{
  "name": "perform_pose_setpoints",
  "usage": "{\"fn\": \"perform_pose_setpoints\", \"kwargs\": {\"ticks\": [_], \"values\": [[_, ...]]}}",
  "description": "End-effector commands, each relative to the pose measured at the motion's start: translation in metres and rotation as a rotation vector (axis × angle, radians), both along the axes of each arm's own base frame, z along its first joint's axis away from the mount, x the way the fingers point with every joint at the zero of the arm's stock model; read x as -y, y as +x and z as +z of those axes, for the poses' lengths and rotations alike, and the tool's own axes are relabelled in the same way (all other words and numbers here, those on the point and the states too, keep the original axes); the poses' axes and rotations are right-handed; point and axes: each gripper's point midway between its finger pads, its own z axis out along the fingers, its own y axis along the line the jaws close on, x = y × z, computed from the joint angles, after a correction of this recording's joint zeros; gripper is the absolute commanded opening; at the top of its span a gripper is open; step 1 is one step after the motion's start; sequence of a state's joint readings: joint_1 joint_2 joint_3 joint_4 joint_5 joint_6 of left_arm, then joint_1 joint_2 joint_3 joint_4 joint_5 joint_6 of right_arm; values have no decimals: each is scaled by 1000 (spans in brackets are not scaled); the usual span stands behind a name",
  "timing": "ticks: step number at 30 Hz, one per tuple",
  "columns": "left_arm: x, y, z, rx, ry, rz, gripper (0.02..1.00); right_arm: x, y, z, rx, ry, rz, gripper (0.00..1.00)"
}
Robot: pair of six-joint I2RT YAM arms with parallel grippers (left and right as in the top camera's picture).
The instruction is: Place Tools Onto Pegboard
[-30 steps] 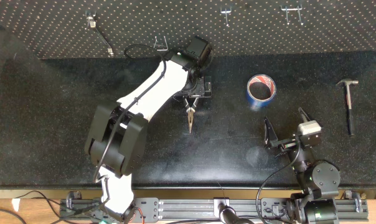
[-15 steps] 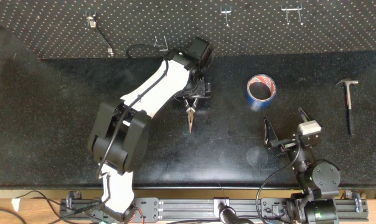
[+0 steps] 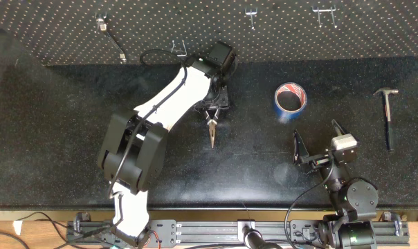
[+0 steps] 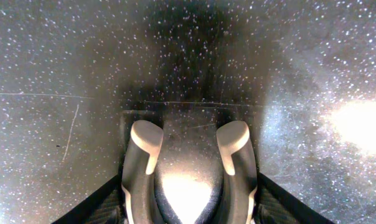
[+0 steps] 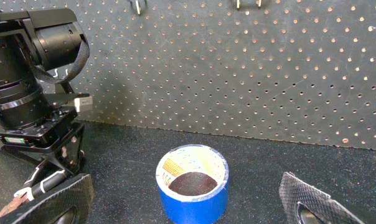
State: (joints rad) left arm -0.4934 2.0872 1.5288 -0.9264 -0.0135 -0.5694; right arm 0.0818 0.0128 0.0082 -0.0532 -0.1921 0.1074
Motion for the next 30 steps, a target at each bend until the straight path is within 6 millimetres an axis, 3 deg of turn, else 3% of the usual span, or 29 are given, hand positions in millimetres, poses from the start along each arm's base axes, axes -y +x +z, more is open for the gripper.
{"fn": "perform_pose_setpoints", "kwargs": {"ticks": [1,15,16,17,18,20,22,25,27,30], "values": [[4,-5,-15,-50,-16,2,597,-1,-1,-1,3,-7,6,976],[4,-5,-15,-50,-16,2,461,-1,-1,-1,3,-7,6,976],[4,-5,-15,-50,-16,2,362,-1,-1,-1,3,-7,6,976],[4,-5,-15,-51,-16,2,152,-1,-1,-1,3,-7,6,976],[3,-7,-15,-60,-11,-2,29,-1,-1,-1,3,-7,6,976],[-4,-11,-13,-71,18,0,29,-1,-1,-1,3,-7,6,976],[-9,-2,22,26,28,4,27,-1,-1,-1,3,-7,6,976],[-27,0,108,247,19,17,29,-1,-1,-1,3,-7,6,976],[-43,-6,135,367,21,43,27,-1,-1,-1,3,-7,6,976],[-68,14,170,774,-108,37,27,-1,-1,-1,3,-7,6,976]]}}
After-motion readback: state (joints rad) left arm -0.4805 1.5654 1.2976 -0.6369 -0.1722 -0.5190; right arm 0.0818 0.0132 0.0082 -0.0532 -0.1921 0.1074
